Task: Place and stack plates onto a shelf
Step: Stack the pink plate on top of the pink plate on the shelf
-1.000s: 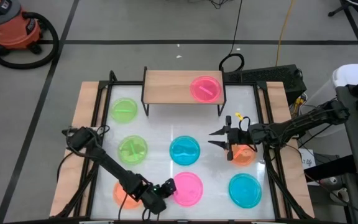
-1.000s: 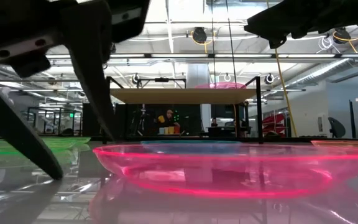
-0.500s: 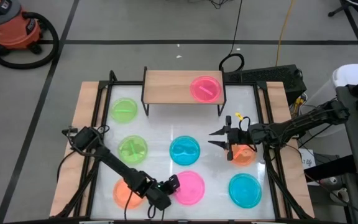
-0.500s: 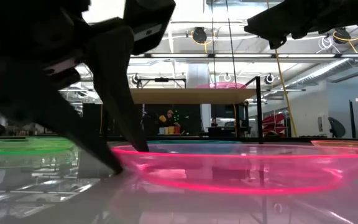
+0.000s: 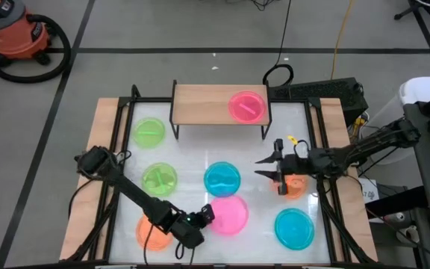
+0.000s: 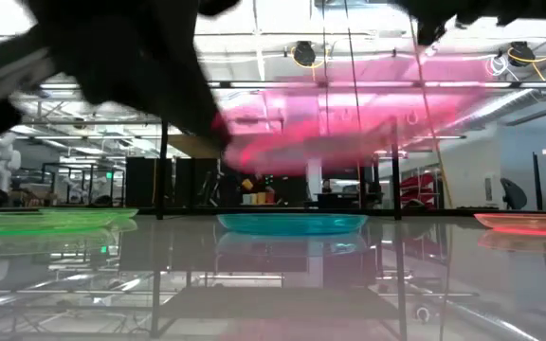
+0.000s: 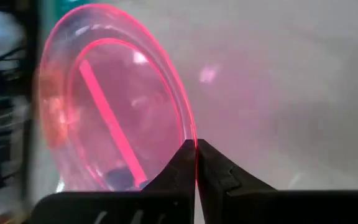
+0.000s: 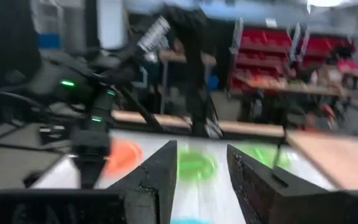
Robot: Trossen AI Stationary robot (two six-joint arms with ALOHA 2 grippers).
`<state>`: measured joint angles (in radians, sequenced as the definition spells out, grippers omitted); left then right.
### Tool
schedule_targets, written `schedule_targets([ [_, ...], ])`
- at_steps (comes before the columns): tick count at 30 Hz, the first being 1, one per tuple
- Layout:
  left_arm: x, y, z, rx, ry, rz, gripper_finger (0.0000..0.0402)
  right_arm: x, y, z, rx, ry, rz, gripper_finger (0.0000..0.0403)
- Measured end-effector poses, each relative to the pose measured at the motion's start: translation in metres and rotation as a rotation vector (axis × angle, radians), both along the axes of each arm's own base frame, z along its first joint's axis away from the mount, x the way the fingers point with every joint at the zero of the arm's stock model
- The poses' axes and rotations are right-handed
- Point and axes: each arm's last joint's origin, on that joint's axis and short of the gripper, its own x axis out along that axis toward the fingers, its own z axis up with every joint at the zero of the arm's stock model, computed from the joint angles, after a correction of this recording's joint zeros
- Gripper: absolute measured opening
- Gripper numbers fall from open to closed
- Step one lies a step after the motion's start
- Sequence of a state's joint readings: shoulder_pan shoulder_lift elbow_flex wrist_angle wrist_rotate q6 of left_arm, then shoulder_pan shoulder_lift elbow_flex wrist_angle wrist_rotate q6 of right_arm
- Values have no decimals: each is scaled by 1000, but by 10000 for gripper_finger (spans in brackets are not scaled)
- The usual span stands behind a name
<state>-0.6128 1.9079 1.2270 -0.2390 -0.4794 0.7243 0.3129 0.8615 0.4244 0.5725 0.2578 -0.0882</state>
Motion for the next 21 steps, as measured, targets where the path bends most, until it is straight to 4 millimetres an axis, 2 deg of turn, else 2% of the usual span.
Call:
schedule_targets([
  [4,-2,23,43,64,-97,38,3,-17,4,17,-37,-106,44,125],
  [7,3,56,76,78,-168,74,3,-30,4,27,-55,-177,66,125],
  [9,8,87,95,97,-207,119,2,-35,4,31,-59,-208,74,125],
  [13,20,164,122,90,-286,202,2,-40,5,35,-59,-231,85,125],
  [17,30,235,137,-29,-295,242,2,-40,6,34,-80,-227,88,125],
  [21,43,282,140,-36,-231,338,1,-39,6,32,-97,-215,85,125],
])
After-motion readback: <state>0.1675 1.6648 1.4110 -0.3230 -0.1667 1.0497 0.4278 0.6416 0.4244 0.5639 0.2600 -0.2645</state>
